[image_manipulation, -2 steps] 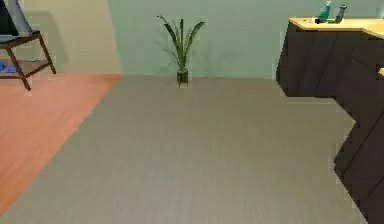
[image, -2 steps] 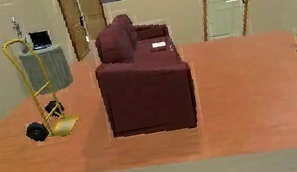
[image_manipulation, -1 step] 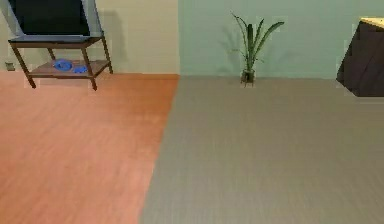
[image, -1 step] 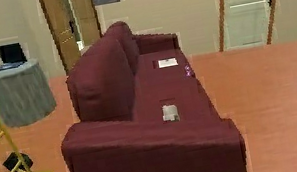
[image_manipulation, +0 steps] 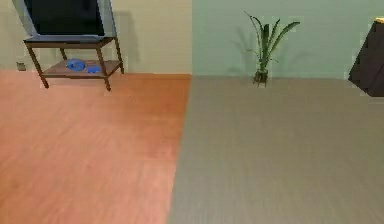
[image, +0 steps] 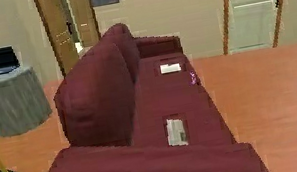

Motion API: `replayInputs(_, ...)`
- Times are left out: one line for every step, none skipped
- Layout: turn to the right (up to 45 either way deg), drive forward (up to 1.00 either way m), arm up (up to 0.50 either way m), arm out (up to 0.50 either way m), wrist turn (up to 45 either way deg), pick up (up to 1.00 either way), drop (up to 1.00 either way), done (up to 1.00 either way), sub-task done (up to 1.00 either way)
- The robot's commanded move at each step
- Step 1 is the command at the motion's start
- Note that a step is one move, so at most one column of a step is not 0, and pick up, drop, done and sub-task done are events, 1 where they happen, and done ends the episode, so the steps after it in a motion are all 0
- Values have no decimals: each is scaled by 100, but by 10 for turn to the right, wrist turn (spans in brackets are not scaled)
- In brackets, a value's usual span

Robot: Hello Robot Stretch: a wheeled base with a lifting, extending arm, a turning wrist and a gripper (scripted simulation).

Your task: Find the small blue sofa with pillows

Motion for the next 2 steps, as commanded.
replayInputs(-450, 0, 0, 0, 0, 0, 0, 0, 0)
replayInputs(-240, 0, 0, 0, 0, 0, 0, 0, 0)
